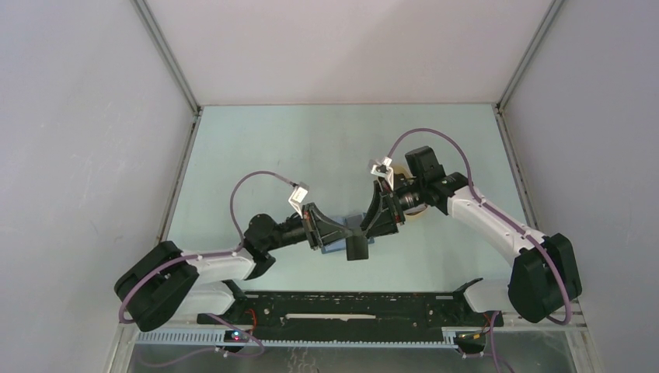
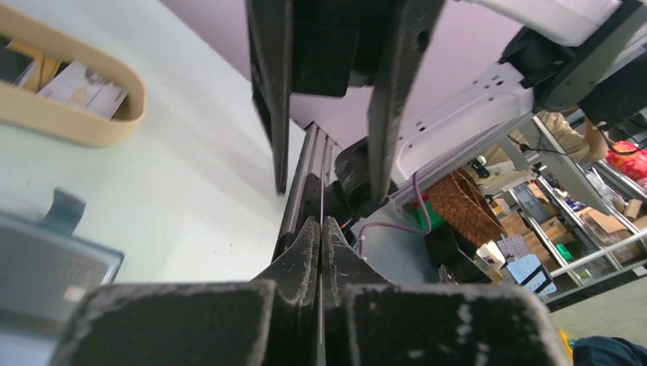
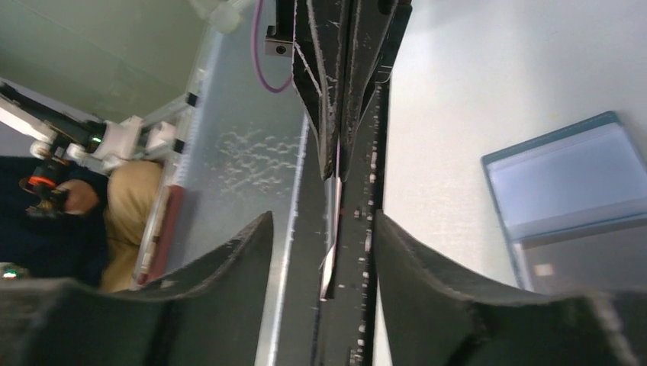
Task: Put the credit cards into the card holder
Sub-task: Insert the credit card into the card holder.
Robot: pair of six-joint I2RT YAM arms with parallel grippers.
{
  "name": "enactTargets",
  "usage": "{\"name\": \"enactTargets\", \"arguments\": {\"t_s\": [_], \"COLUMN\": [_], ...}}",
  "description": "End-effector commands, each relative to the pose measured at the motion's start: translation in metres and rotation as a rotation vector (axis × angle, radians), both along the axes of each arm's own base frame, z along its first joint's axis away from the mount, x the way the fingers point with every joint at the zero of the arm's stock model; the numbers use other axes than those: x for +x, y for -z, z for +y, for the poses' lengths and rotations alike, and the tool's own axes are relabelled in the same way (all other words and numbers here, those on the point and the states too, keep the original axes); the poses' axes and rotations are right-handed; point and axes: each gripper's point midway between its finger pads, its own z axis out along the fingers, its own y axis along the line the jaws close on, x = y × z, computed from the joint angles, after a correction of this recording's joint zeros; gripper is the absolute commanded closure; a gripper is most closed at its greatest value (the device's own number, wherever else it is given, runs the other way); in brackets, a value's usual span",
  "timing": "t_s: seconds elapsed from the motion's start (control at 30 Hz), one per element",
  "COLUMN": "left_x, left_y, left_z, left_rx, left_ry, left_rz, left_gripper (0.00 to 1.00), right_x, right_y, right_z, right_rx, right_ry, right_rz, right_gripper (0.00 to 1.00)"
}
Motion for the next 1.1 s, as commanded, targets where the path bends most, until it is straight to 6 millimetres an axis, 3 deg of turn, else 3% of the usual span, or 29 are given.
{"name": "enactTargets", "arguments": {"t_s": [0.0,0.17,0.37,0.6,0.8,1.07], "left_x": [0.008,0.036,0.076,0.104,0.117,0.124], "left_y": [0.021,0.051,0.078,0.091,0.106,0.118], "left_z": [0.015,0.040,0.066,0.060,0.053,0.055], "left_rx": [0.025,0.090,0.218,0.290,0.283,0.272], "left_ry": [-0.107,-0.316,-0.536,-0.600,-0.620,-0.655], "left_rz": [0.029,0.129,0.246,0.321,0.375,0.395], "left_gripper": [1.00,1.00,1.00,1.00,1.00,1.00], "right_x": [0.014,0.041,0.067,0.075,0.081,0.086], "right_y": [-0.011,0.001,0.047,0.084,0.122,0.149], "right_z": [-0.006,-0.023,-0.024,-0.005,0.007,0.005], "right_rx": [-0.014,-0.127,-0.304,-0.426,-0.574,-0.679], "right_ry": [0.057,0.194,0.265,0.273,0.281,0.292], "right_rz": [-0.189,-0.344,-0.400,-0.213,-0.097,-0.071], "right_gripper": [0.36,0.36,0.50,0.80,0.87,0.92]}}
